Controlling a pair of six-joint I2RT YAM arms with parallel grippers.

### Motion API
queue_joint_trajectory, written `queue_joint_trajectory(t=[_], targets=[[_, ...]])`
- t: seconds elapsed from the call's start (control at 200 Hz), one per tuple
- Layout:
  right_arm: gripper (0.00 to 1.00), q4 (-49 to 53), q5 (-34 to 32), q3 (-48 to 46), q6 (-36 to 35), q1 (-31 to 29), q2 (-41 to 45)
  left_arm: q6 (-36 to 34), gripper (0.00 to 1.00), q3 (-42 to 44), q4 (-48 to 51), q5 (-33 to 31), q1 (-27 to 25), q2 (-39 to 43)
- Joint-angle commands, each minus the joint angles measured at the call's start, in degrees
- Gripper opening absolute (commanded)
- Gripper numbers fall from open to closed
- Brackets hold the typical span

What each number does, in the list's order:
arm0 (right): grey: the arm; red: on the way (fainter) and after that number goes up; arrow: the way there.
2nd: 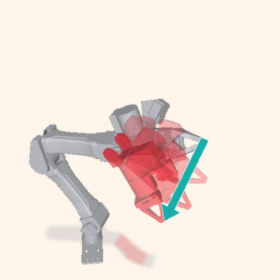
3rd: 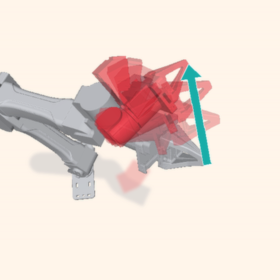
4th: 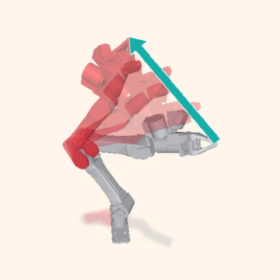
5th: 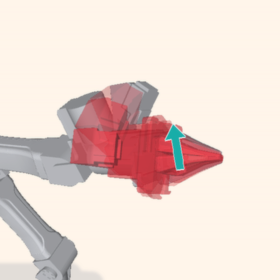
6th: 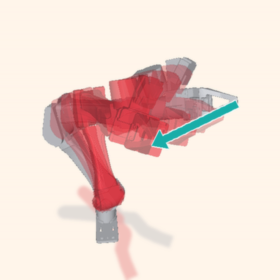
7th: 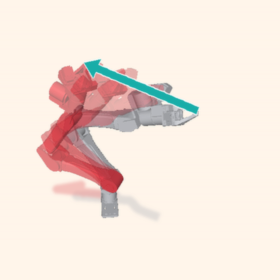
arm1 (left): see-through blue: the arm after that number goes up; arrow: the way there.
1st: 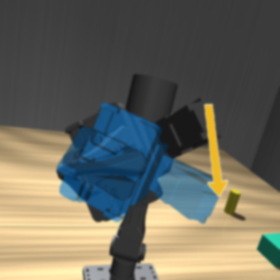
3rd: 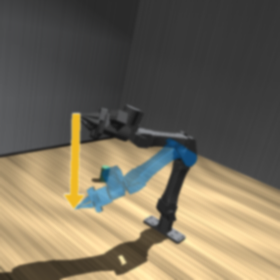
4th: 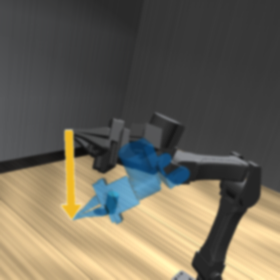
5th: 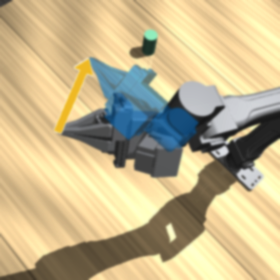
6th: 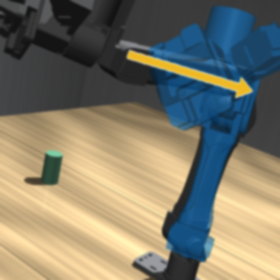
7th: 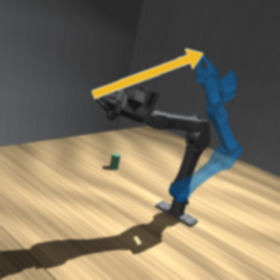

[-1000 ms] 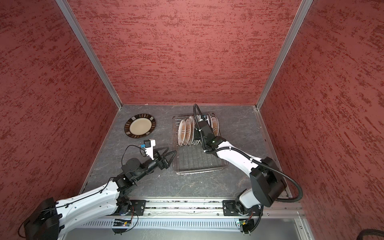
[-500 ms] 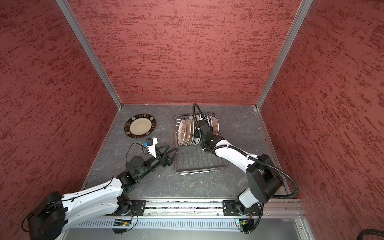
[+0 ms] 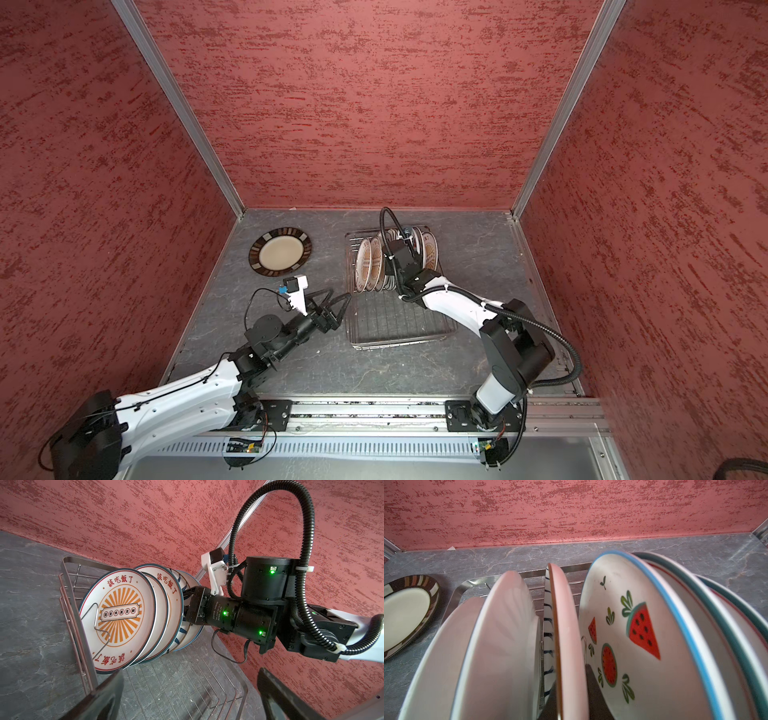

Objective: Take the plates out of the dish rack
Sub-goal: 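Grasp the blue-striped white plate's top rim with the right gripper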

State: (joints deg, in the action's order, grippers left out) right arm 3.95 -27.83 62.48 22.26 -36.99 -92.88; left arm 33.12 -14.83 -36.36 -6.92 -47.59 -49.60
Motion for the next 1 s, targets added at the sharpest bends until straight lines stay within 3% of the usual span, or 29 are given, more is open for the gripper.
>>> queue_joint_trajectory(t=[0.0,0.997], targets=[[0.08,0.13,-1.44,3.17,-1.21,0.08,-1.00,-0.90,0.99,0.54,0.50,-1.56,-0.22,-0.30],[0.03,0.42,-7.41,4.90,-7.57,-1.15,9.34,-0.65,0.99,2.96,0.81,-5.67,-0.92,3.55]])
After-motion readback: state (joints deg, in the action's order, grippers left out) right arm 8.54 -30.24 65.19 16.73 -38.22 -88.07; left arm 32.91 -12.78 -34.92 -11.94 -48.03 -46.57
